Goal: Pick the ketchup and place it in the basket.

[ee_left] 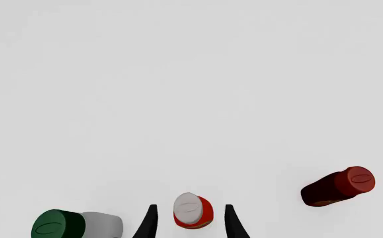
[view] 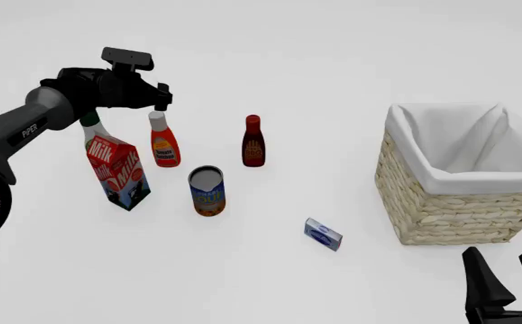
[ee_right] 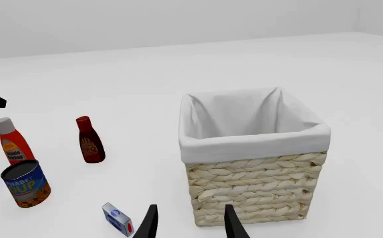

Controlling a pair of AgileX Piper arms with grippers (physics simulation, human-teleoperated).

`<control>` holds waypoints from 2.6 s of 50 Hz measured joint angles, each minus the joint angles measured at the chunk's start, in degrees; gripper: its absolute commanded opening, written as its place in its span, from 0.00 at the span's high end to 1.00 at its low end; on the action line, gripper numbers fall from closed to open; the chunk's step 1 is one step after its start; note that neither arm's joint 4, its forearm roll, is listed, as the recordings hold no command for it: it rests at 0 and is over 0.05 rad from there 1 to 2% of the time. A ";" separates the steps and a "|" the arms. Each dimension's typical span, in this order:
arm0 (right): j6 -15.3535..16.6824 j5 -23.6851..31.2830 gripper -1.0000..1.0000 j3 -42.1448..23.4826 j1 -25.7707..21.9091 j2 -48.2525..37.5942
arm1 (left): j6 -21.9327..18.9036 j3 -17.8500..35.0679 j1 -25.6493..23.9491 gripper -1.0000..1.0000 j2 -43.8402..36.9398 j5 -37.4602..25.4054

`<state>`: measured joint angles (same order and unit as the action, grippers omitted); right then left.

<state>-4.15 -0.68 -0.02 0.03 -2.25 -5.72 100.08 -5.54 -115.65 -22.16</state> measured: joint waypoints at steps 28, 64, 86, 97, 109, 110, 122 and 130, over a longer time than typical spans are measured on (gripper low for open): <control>-0.17 -0.17 0.00 0.00 0.04 -0.25 | 0.47 1.28 -0.31 0.00 -3.74 0.97; -0.12 -1.64 0.00 0.01 -0.09 -2.34 | 1.63 1.78 -0.07 0.00 -7.01 2.12; -0.15 -2.76 0.00 0.01 -0.18 -3.81 | 2.75 1.11 -0.08 0.00 -8.72 3.20; -0.21 -3.41 0.00 0.01 -0.26 -4.68 | 3.09 0.37 -0.10 1.00 -9.14 3.85; -0.23 -3.84 0.00 0.01 -0.35 -5.24 | 3.53 -0.64 0.49 1.00 -8.25 4.30; -0.22 -3.89 0.00 0.01 -0.36 -5.29 | 3.52 -0.68 0.57 1.00 -8.11 4.25; -0.10 -2.95 0.00 0.01 -0.36 -4.03 | 2.80 -0.56 1.40 1.00 -5.11 2.78; -0.08 -1.46 0.00 0.00 -0.28 -1.94 | 2.43 -0.72 1.52 1.00 -2.20 1.73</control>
<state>-4.23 -2.14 -0.01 -0.25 -4.19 -3.29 99.36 -4.02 -117.85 -20.44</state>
